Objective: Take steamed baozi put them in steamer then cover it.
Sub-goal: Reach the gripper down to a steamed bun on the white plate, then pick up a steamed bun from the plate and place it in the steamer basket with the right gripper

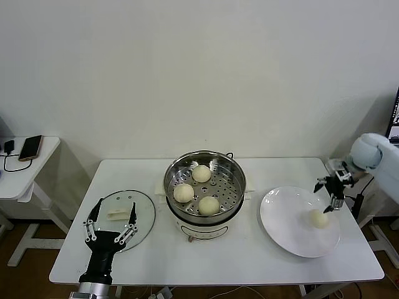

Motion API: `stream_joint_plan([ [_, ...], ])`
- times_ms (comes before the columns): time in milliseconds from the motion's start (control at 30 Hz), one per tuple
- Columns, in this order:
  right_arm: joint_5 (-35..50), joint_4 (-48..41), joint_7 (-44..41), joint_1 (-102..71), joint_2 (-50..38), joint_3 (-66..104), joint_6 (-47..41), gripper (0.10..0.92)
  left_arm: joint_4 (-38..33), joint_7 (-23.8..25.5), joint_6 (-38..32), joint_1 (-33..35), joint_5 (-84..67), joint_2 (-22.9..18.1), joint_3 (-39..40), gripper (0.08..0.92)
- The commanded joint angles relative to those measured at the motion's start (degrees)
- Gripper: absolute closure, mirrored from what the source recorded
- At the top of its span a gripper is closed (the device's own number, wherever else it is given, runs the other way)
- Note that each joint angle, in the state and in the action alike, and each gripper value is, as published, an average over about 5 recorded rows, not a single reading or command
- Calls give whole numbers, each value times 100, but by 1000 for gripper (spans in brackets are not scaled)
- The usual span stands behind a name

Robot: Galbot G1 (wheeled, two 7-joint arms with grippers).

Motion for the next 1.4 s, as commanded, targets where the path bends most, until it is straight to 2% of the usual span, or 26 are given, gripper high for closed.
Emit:
stream_joint_plan([
  [33, -265, -340, 138, -770, 82, 495, -7, 203, -5, -1, 12, 21, 6, -15, -1, 177],
  [467, -411, -541, 369, -840, 315, 687, 87, 205, 32, -9, -19, -1, 56, 12, -34, 177],
  [733, -431, -395, 290, -739, 256, 579, 69, 345, 49, -9, -13, -13, 35, 11, -3, 177],
  [933, -264, 37, 145, -207, 119, 204, 42, 391, 28, -8, -4, -39, 18, 27, 2, 177],
  [1033, 124, 391, -215, 656, 73, -343, 2, 393, 18, -6, 3, -55, 12, 56, 6, 177],
  [1167, 1280, 819, -640, 2282, 277, -1635, -197, 388, 18, -10, 8, -80, 11, 99, 28, 177],
  [1400, 3003, 1356, -691, 4055, 1287, -3017, -804, 389, 6, -46, 21, -80, 15, 145, 34, 177],
])
